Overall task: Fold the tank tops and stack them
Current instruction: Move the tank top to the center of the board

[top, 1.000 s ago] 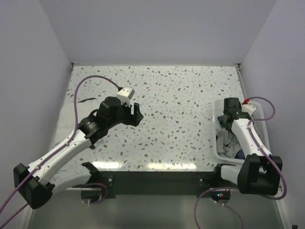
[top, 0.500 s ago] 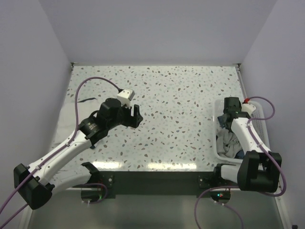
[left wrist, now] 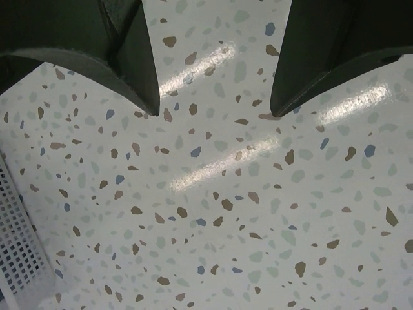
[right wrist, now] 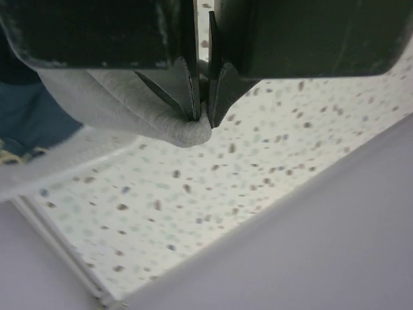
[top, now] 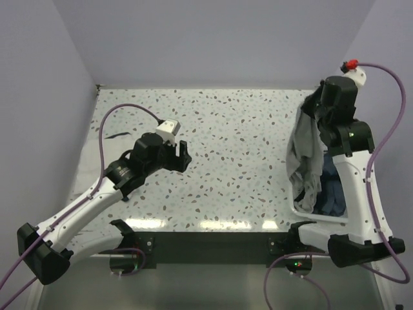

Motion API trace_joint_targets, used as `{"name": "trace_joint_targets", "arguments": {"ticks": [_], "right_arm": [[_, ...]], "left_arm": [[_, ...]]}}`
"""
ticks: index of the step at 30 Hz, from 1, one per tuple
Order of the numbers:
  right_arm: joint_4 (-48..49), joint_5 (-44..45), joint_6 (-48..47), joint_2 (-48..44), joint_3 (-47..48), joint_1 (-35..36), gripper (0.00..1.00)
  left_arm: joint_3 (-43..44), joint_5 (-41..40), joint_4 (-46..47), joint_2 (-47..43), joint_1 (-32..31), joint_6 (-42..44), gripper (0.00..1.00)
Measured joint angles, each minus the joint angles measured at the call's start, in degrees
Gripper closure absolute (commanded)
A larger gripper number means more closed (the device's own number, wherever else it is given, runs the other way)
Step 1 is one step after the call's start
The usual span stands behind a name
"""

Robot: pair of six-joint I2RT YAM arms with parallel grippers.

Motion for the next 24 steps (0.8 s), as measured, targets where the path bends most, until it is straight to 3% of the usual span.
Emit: {"name": "trace_joint_targets", "arguments": {"ticks": [6,9,17,24], "right_arm": [[0.1,-2.2,-1.7,8.0,20.0,15.6,1.00],[0.9,-2.3,-2.3,11.6,24.7,22.3,1.00],[2.8,-2.1,-3.0,23.5,26.7,37.4,1.00],[2.4,-3.9,-3.0,36.9,29.7,41.1,1.00]], "left_arm": [[1.3,-3.0,-0.5,-0.2,0.0,-0.2,0.25],[2.0,-5.0,-0.9,-0.6,0.0,-0.6,0.24],[3.0,-10.3,-1.7,-2.4,0.1,-3.0,0.24],[3.0,-11.6,-1.9,-2.4,0.1,-4.8,0.23]]}}
